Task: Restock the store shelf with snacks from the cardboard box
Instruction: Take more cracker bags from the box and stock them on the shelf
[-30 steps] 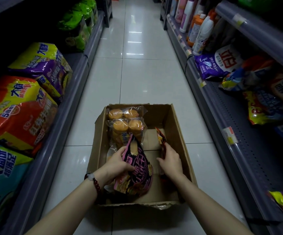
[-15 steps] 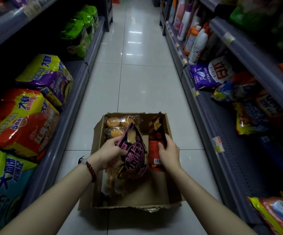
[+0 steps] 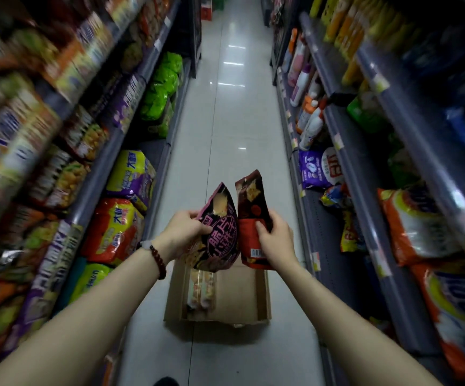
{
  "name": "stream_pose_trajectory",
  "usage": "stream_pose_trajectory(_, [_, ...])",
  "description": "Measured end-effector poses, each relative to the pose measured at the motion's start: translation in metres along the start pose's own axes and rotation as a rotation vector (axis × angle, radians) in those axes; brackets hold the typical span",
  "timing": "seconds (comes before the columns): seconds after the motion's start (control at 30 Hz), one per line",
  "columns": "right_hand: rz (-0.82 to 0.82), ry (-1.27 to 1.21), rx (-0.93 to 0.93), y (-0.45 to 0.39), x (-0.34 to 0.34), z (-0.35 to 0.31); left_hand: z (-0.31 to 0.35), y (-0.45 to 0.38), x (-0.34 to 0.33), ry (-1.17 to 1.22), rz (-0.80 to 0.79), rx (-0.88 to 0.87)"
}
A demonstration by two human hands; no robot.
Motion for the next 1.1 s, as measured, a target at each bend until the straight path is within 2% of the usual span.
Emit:
stream_pose_trajectory(0.23, [-0.025,-0.059,0.089,0.006,0.059,-0.174,0.149,0.096,0.075,-0.038,0.11,-0.093])
stream_pose_trajectory(0.37, [-0.048,-0.102,0.161,0.012,0.093,-0.285,0.244,0.157,0.121,-0.12,0.139,-0.204])
stream_pose_trajectory(0.47, [-0.005,-0.09,0.229,0.009,0.11,-0.347,0.298,0.189,0.146,-0.219,0.159,-0.285])
stream_pose_trajectory(0.6, [0.055,-0.112,0.306,0.008,0.13,-0.423,0.358,0.225,0.182,-0.354,0.286,-0.442])
stream_pose_trajectory(0.7, [0.062,-0.157,0.349,0.013,0.144,-0.461,0.389,0.248,0.198,-0.431,0.359,-0.531])
stream_pose_trajectory(0.83, [0.051,-0.233,0.386,0.014,0.161,-0.491,0.417,0.276,0.208,-0.342,0.414,-0.597])
stream_pose_trajectory(1.1, [-0.05,-0.323,0.472,0.003,0.19,-0.518,0.435,0.317,0.203,-0.177,0.269,-0.521])
Point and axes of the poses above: each hand's wrist, its own y-axis away from the middle knuckle, its own x-axis out of the back of the hand, z = x × y, the point moved 1 cm from there along -y, towards the middle knuckle, and after that the axes turned 6 degrees about z, right-handed, at the moved point
